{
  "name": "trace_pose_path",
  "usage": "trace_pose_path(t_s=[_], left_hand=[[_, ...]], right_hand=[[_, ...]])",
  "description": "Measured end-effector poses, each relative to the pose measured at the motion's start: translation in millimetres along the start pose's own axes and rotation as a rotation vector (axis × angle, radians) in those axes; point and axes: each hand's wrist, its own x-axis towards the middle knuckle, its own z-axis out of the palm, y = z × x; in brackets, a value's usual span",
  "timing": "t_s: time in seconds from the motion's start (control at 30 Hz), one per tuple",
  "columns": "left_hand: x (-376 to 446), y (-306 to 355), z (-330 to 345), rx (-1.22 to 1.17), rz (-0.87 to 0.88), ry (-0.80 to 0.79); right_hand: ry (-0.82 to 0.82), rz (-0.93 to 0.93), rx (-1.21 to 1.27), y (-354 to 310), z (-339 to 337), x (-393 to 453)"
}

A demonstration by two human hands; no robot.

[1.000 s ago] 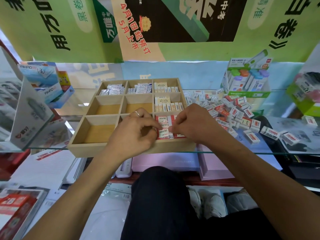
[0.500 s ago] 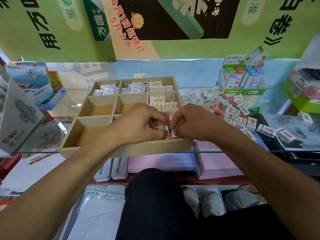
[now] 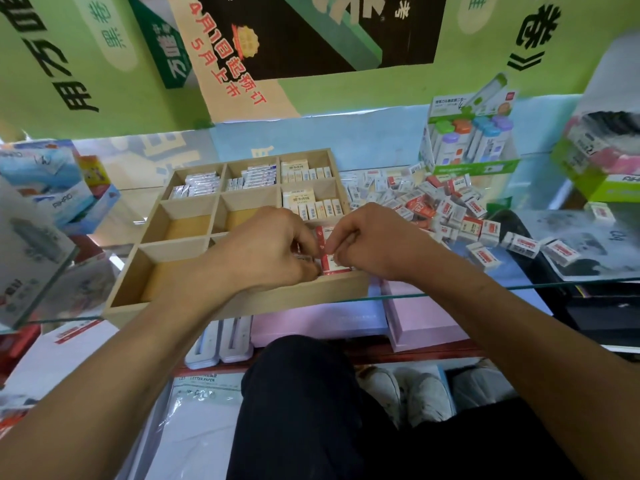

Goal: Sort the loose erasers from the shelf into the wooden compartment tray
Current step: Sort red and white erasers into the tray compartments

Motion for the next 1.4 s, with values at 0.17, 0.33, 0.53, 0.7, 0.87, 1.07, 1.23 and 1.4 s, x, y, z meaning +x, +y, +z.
trace_pose_path(t_s=[0.17,0.33,0.53,0.7,0.87,1.07,1.23,1.4], left_hand=[[-3.7,-6.1,2.0,-0.096,-0.034,0.022],[-7.4,-11.5,0.7,-0.111,0.033,0.008],[-7.9,-15.0,6.4,-0.102,-0.074,0.061],[-13.8,-17.3,11.6,-0.103,-0.091,0.112],[-35.8,-23.4,24.3,-0.198,-0.005,0.285],[-41.5,-32.9,32.7,-0.196,-0.105,0.424],[-33.8,-23.5,32.5,-0.097,-0.206,0.378],[-36.2,-11.1,22.4,-0.106,-0.253,0.327]], right_hand=[[0.028,-0.022,0.049,4.9,2.5,-0.8],[0.057,-0.076,0.065,10.0,2.6,-4.4],[0.107,-0.124,0.030,16.2,2.1,-10.5],[0.159,-0.169,-0.061,17.0,5.5,-19.0],[0.094,-0.336,-0.184,18.9,3.9,-31.6],[0.028,-0.354,-0.411,13.5,-0.6,-37.6],[0.002,-0.330,-0.575,6.5,0.9,-42.0],[0.015,-0.284,-0.583,0.5,-2.4,-41.8]])
